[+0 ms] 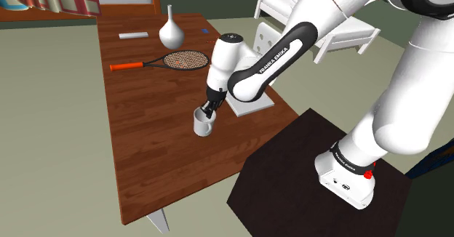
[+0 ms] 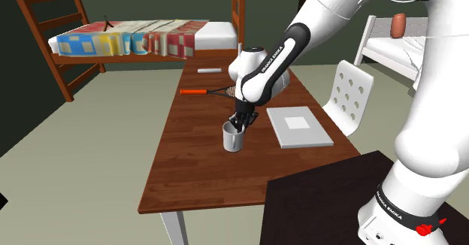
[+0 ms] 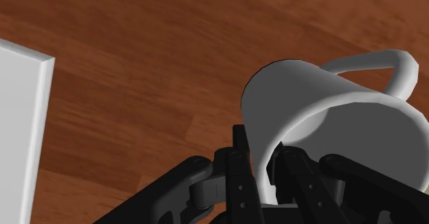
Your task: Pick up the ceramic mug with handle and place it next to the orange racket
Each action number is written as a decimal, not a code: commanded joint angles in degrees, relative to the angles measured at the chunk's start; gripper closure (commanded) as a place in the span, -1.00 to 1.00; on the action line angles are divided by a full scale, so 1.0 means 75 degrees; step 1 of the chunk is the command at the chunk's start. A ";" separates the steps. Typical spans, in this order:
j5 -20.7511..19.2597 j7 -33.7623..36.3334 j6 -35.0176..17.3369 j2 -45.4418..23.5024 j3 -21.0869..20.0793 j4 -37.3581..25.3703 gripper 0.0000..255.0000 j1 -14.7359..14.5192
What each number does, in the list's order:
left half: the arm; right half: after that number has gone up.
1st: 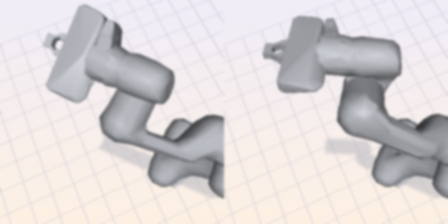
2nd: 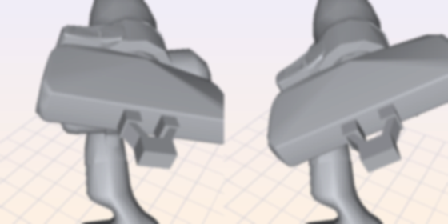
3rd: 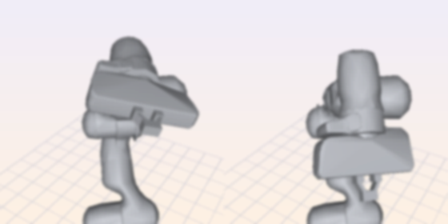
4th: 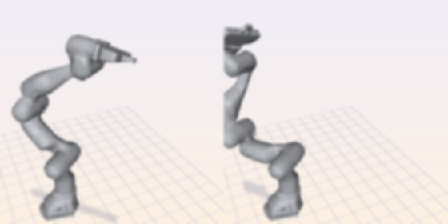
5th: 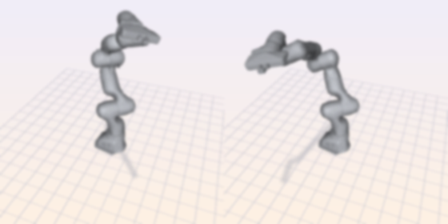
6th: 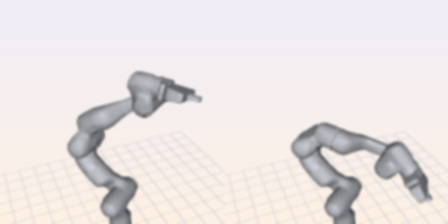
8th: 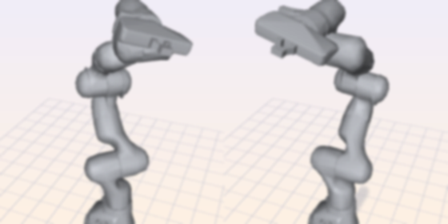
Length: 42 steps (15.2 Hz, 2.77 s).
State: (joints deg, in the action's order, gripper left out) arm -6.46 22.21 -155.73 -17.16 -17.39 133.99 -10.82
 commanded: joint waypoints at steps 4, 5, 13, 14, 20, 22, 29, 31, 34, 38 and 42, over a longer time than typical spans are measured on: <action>0.0289 -0.0202 0.0459 0.0459 -0.0172 -0.0017 1.00 0.0135; 0.0348 -0.0241 0.0553 0.0552 -0.0201 -0.0021 1.00 0.0156; 0.0575 -0.0677 0.1267 0.0747 -0.0189 -0.0547 1.00 0.0386; 0.0534 -0.0788 0.1355 0.0579 -0.0124 -0.0791 1.00 0.0452; 0.0340 -0.1409 0.1979 -0.0495 0.0204 -0.2434 1.00 0.0791; 0.0292 -0.1602 0.2227 -0.0885 0.0295 -0.3056 1.00 0.0882; 0.0163 -0.2230 0.3305 -0.2436 0.0553 -0.5645 1.00 0.1114; 0.0135 -0.2401 0.3696 -0.2962 0.0616 -0.6553 1.00 0.1150; 0.0106 -0.2543 0.3999 -0.3504 0.0674 -0.7394 1.00 0.1161; 0.0073 -0.2539 0.3725 -0.3718 0.0703 -0.7332 1.00 0.1145; 0.0040 -0.2535 0.3467 -0.3954 0.0735 -0.7309 1.00 0.1125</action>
State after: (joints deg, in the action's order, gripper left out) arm -6.10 3.19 -129.34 -46.28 -11.94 79.36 -2.32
